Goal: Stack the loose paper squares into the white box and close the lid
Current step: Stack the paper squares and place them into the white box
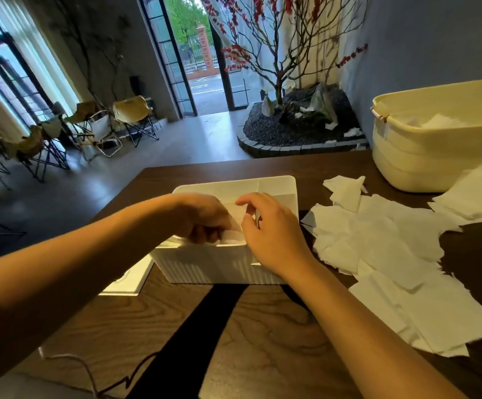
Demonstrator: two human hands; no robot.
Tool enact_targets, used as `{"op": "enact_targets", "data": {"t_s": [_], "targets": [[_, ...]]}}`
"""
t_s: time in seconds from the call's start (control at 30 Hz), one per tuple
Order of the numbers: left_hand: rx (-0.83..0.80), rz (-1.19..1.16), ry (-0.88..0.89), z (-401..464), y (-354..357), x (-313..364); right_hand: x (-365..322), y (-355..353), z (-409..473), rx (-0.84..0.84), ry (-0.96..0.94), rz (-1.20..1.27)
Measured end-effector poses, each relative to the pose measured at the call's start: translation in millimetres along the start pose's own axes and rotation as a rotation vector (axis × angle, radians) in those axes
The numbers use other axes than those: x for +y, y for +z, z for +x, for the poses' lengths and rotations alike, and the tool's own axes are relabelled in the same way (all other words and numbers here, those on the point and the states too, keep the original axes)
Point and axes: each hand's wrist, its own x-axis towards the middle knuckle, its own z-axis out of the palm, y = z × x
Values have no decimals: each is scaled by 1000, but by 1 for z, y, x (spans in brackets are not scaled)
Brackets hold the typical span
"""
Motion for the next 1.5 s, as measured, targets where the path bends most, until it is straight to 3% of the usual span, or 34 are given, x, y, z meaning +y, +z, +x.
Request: {"op": "enact_targets", "data": {"t_s": [0.4, 0.67, 0.73, 0.8, 0.9, 1.03, 1.27, 1.5], "targets": [[-32, 190, 42, 12, 8, -2, -2, 2, -6, -10, -7, 3], [380, 646, 392, -14, 1, 5, -3, -1, -7, -21, 13, 22], [312, 681, 449, -14, 5, 3, -3, -1, -6, -3, 39, 53], [194, 708, 398, -4, 10, 7, -2, -2, -6, 0, 71, 88], [81, 703, 338, 20, 17, 10, 1, -4, -6, 5, 98, 129], [168, 729, 379, 43, 28, 7, 3, -3, -5, 28, 122, 160], [141, 629, 425, 49, 38, 1, 3, -4, -5, 123, 144, 170], [190, 418, 406, -17, 9, 22, -3, -27, 1, 191, 194, 232]]}}
